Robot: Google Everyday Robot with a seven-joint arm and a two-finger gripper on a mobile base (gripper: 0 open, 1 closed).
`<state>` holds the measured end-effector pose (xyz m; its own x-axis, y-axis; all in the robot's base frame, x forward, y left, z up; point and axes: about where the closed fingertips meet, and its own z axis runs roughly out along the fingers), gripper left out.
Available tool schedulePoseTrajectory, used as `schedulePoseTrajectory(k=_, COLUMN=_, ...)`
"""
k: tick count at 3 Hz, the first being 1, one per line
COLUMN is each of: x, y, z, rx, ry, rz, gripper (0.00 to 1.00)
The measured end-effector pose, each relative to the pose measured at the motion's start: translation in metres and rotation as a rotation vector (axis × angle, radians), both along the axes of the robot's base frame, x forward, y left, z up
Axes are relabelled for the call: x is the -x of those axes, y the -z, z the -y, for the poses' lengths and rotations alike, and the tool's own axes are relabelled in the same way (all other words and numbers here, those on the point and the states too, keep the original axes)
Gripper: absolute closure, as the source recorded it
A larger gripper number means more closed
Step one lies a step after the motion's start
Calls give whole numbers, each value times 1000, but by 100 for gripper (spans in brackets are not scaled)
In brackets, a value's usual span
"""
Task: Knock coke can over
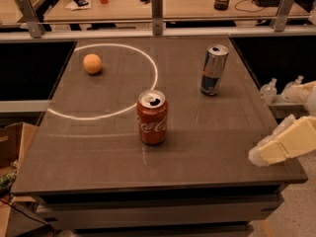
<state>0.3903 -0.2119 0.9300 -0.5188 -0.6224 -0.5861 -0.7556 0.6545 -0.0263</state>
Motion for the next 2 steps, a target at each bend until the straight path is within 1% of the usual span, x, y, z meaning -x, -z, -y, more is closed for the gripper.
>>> schedulePoseTrajectory(k=1, x=-5, y=39, z=-4, rx=-167, ry=33, rz=84, gripper=0)
schedulePoseTrajectory(k=2, x=-19, y=40, z=-19, rx=-348, ry=5, rz=206, gripper=0)
